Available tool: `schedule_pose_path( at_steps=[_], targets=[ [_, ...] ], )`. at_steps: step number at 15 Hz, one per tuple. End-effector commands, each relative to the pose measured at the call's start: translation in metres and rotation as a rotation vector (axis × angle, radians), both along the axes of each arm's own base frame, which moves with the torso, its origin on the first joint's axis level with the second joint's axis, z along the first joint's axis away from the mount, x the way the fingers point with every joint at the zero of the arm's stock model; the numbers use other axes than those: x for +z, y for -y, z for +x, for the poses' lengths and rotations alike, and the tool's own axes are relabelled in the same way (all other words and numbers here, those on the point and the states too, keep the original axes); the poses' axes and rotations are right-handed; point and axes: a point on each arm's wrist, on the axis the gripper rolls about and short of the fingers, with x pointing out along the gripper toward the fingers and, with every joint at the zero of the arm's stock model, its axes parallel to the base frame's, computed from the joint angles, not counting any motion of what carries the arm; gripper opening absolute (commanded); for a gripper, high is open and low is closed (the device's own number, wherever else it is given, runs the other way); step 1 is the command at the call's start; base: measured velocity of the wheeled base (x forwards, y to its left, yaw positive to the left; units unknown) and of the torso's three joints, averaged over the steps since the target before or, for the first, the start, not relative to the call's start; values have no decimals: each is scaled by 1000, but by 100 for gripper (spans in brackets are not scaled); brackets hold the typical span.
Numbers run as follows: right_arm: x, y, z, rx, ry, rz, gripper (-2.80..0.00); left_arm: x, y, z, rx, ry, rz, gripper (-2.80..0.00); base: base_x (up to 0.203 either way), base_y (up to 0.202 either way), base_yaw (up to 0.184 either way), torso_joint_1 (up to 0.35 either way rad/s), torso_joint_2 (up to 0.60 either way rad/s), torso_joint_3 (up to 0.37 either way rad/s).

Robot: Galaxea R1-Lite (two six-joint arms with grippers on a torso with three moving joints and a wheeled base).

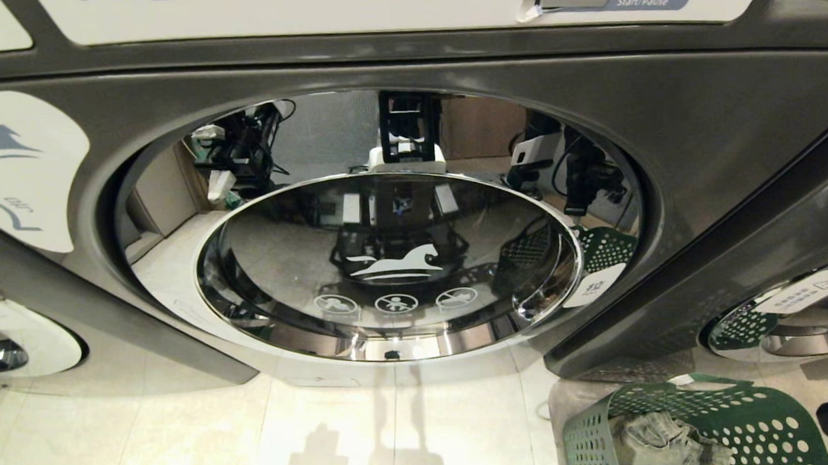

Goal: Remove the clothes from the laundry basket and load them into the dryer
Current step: Take the clothes out of the basket

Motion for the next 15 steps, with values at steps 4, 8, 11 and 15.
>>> schedule_pose_path(
  at_steps=[4,8,11,15],
  targets=[
    [-39,25,25,-136,-128,25,-280,0,0,0,1,-1,0,-280,0,0,0,0,0,0],
    [-66,53,34,-238,-175,55,-280,0,0,0,1,-1,0,-280,0,0,0,0,0,0],
    [-91,80,44,-245,-211,62,0,0,0,0,1,-1,0,-280,0,0,0,0,0,0],
    [-125,116,54,-310,-212,69,0,0,0,0,1,-1,0,-280,0,0,0,0,0,0]
  ],
)
